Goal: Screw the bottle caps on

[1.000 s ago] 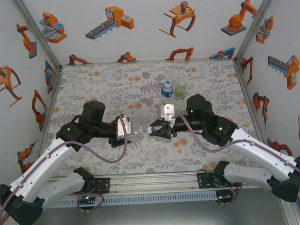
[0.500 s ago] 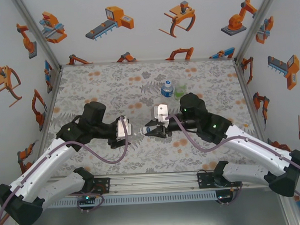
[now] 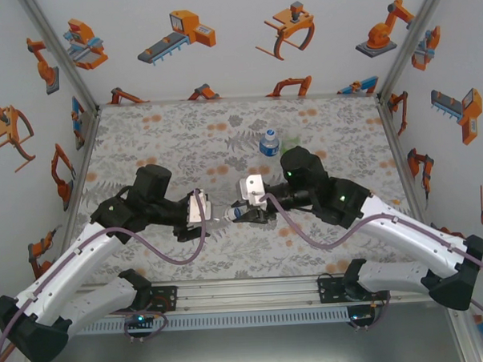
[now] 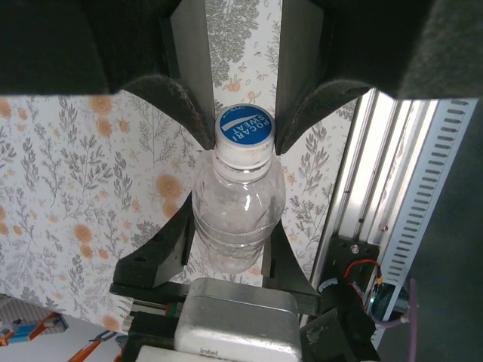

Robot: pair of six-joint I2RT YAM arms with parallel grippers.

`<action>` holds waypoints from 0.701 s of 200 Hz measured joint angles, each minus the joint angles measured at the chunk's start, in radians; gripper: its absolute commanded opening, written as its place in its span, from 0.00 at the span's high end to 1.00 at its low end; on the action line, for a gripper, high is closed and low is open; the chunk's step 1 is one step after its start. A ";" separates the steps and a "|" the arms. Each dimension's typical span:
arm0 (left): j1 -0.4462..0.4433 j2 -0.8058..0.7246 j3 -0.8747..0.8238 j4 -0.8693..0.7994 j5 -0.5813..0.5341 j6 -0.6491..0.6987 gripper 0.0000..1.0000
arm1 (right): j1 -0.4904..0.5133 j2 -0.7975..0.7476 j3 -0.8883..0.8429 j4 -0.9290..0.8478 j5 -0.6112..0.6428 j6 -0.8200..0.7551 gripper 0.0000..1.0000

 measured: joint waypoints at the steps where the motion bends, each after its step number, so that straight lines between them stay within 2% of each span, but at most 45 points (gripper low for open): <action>1: 0.000 0.000 0.000 -0.002 0.002 0.000 1.00 | 0.001 0.000 0.001 -0.001 0.000 -0.002 0.98; 91: 0.000 0.055 0.024 -0.060 0.093 0.003 1.00 | 0.043 -0.037 -0.016 -0.035 0.021 -0.152 1.00; 119: 0.000 0.063 0.028 -0.067 0.097 0.005 1.00 | 0.043 -0.036 -0.016 -0.037 0.030 -0.106 1.00; 140: 0.000 0.060 0.028 -0.066 0.089 0.005 1.00 | 0.043 -0.029 -0.016 -0.019 0.055 0.029 1.00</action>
